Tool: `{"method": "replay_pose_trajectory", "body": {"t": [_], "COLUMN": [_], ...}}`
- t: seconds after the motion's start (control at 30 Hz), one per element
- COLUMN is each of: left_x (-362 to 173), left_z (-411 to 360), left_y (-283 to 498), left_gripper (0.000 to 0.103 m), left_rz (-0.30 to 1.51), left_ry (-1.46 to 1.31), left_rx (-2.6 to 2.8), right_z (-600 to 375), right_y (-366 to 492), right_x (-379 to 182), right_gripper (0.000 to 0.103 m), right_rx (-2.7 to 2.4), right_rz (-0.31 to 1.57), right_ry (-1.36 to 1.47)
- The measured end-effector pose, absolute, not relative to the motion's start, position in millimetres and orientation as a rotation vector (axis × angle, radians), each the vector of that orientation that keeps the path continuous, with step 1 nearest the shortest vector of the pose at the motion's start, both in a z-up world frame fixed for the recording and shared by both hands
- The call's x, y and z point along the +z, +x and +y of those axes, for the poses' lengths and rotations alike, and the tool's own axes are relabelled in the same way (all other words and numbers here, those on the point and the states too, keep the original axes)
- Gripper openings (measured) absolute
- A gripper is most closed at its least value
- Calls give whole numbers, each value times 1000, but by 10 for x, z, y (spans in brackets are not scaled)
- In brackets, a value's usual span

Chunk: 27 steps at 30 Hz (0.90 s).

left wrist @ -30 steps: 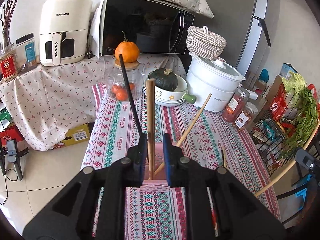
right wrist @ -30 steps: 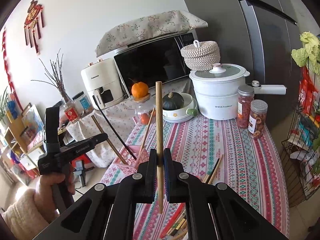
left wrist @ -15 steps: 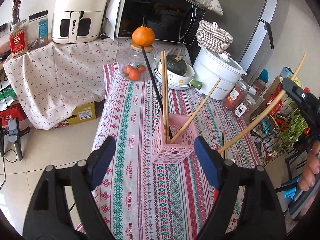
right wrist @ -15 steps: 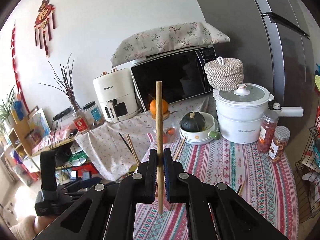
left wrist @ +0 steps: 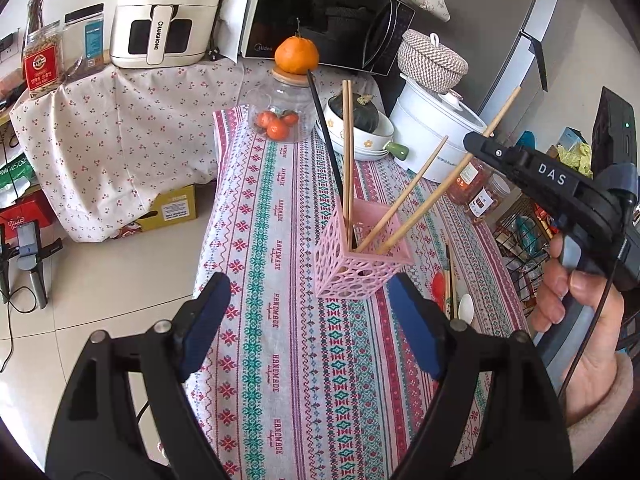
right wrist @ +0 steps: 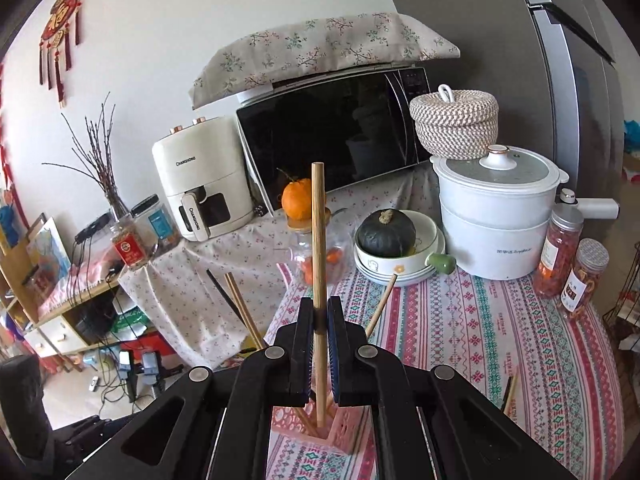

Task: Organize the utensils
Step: 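Lower the chopsticks into the pink holder and open both grippers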

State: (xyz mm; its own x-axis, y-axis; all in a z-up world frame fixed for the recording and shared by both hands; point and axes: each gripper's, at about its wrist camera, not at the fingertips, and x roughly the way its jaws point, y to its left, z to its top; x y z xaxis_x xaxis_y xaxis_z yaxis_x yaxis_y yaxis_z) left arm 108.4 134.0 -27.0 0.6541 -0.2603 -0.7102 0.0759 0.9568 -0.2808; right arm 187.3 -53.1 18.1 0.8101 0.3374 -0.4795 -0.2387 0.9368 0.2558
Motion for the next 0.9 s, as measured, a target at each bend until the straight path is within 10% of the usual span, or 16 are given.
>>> {"method": "replay_pose_trajectory", "body": {"t": [0.27,0.43,0.9], "left_x": [-267,-245,-314], "left_z": [1264,1220,731], "left_y": [1089,1070,992], "left_gripper": [82,86,93], "left_rz": [846,838,875], "left_ry": [-212,-199,-103], "left_rx": [-187,-172,-188], "right_z": [-538,-705,-1615], "right_y": [1980,1865,1440], "right_x": [-16,119,46], "right_gripper": [8,60,97], "right_rx": [306,296,125], "right_rz": [621,597,718], "right_ry": [204,198,158]}}
